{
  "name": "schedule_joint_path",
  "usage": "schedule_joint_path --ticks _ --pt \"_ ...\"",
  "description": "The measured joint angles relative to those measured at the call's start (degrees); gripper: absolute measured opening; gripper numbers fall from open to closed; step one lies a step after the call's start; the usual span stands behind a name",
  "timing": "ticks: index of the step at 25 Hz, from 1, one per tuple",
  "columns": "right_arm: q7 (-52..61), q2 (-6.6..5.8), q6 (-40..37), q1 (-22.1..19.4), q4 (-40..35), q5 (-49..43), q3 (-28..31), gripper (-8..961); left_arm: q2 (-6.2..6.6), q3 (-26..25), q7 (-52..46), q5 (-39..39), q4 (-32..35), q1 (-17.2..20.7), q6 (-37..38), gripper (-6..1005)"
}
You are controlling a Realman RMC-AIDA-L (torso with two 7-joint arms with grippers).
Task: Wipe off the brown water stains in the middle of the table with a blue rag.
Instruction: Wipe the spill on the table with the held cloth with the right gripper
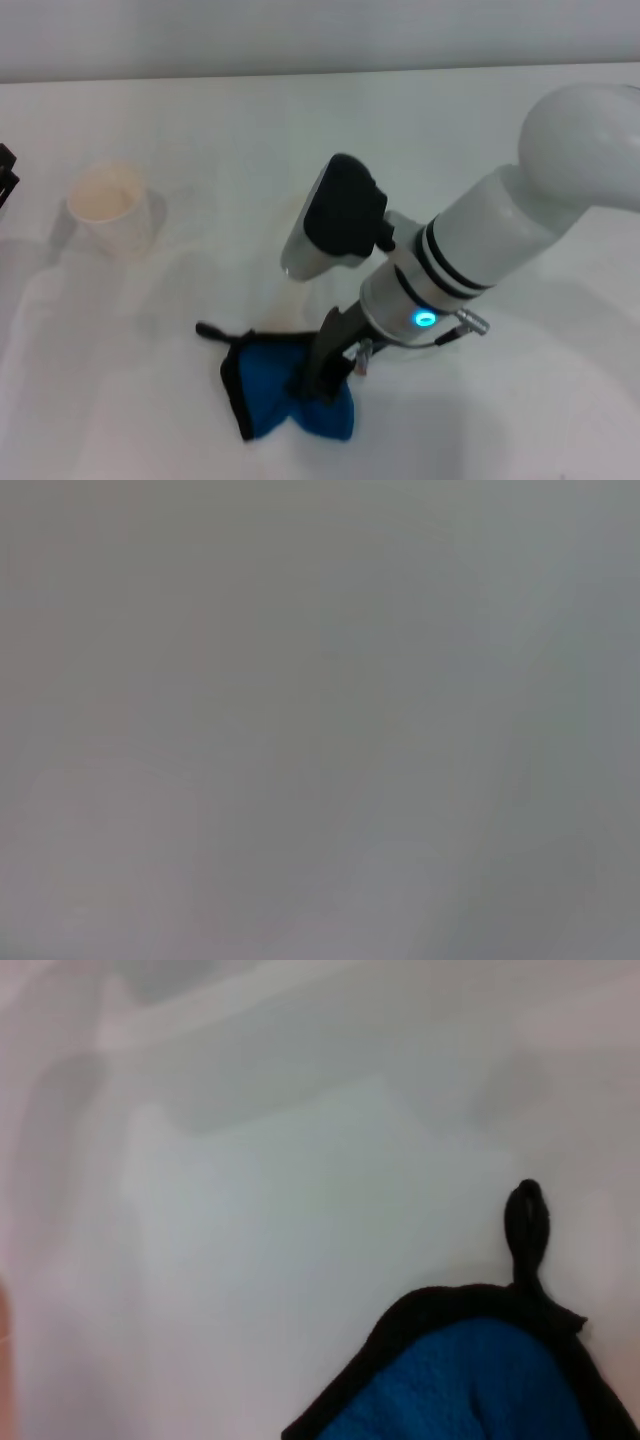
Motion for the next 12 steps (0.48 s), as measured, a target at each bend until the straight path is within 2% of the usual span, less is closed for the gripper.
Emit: schedule_joint_path --ticks 12 --pt "0.03 -0.51 10.23 -0.39 8.83 -0.69 11.76 73 0.00 0.00 0.00 0.11 0.00 0.30 0.06 888"
